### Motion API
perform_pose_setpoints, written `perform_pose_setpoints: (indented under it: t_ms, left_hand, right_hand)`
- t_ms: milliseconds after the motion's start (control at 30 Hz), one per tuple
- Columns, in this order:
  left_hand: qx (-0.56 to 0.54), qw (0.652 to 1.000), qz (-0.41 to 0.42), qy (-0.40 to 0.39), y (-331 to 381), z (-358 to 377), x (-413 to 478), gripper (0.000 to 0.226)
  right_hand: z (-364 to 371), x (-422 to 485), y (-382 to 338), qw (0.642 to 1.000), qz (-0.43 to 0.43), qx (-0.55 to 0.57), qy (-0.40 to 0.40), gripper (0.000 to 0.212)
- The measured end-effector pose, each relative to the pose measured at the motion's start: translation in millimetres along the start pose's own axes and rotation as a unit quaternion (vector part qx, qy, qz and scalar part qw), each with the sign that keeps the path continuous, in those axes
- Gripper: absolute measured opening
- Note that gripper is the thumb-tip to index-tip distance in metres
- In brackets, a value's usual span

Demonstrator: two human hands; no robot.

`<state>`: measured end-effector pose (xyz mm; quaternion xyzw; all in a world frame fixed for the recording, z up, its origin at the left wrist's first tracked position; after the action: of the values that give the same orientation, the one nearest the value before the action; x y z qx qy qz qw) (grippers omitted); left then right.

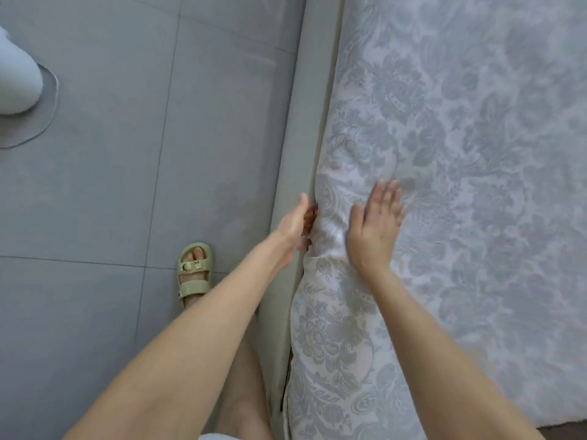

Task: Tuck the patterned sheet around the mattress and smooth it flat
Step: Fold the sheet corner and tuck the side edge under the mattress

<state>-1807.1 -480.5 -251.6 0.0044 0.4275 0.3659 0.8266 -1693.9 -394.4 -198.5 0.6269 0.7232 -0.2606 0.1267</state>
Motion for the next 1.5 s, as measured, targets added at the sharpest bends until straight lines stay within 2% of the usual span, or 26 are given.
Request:
perform_pose_setpoints:
  t_ms: [133,200,300,367,433,467,533,667,733,767,867,933,1167,1500]
  left_hand:
    - [-0.062,0.995,-0.064,-0.045,-20,17,9,0.066]
    - [-0.018,0.995,-0.092,-0.039,-14,5,12,0.071]
    - [0.087,0.992,-0.082,0.037,27,-20,14,0.065]
    - [0.170,0.980,-0.038,0.093,71,-33,14,0.054]
    - [0.217,0.969,0.001,0.116,108,-36,15,0.044]
    - [0.224,0.967,0.011,0.117,121,-34,15,0.037]
    - [0.239,0.964,0.012,0.117,135,-27,12,0.028]
    - [0.267,0.958,-0.026,0.098,152,-7,0,0.021]
    - [0.291,0.952,-0.030,0.092,172,0,-5,0.020]
    - [0.304,0.948,-0.028,0.092,184,3,-7,0.019]
    - [0.346,0.932,-0.026,0.103,228,9,-9,0.015]
    - [0.368,0.922,-0.029,0.115,263,17,-7,0.013]
    - [0.414,0.902,-0.011,0.121,412,79,-3,0.013]
    - [0.387,0.907,0.098,0.130,683,119,-14,0.013]
  right_hand:
    - [34,-26,-12,0.990,-0.094,-0.087,-0.066,0.058]
    - [40,-36,-11,0.982,-0.106,-0.131,-0.085,0.055]
    - [34,-39,-23,0.976,-0.131,-0.118,-0.125,0.056]
    - [16,-39,-19,0.983,-0.105,-0.062,-0.138,0.057]
    - [4,-51,-5,0.992,-0.018,-0.042,-0.115,0.063]
    - [13,-62,0,0.988,0.027,-0.071,-0.136,0.071]
    - [43,-78,-1,0.959,0.077,-0.137,-0.235,0.089]
    - [44,-70,-6,0.915,0.087,-0.169,-0.355,0.111]
    - [27,-67,-8,0.902,0.075,-0.157,-0.394,0.109]
    - [15,-64,-10,0.901,0.067,-0.143,-0.404,0.102]
    - [-45,-36,-16,0.934,0.056,-0.065,-0.347,0.063]
    - [-89,-7,-17,0.948,0.092,-0.002,-0.303,0.050]
    - [-214,114,-90,0.960,0.076,0.102,-0.250,0.041]
    - [-399,295,-234,0.974,0.012,0.107,-0.198,0.030]
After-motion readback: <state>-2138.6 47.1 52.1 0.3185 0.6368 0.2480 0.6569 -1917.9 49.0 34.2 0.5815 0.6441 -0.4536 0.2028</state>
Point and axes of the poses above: each hand's wrist, its own x-axis towards the middle knuckle, its own z-axis out of the palm, y = z × x, the point moved 8 cm from there along x, towards the middle knuckle, and after that the axes turned 15 degrees about -y, right-handed, at the moved point
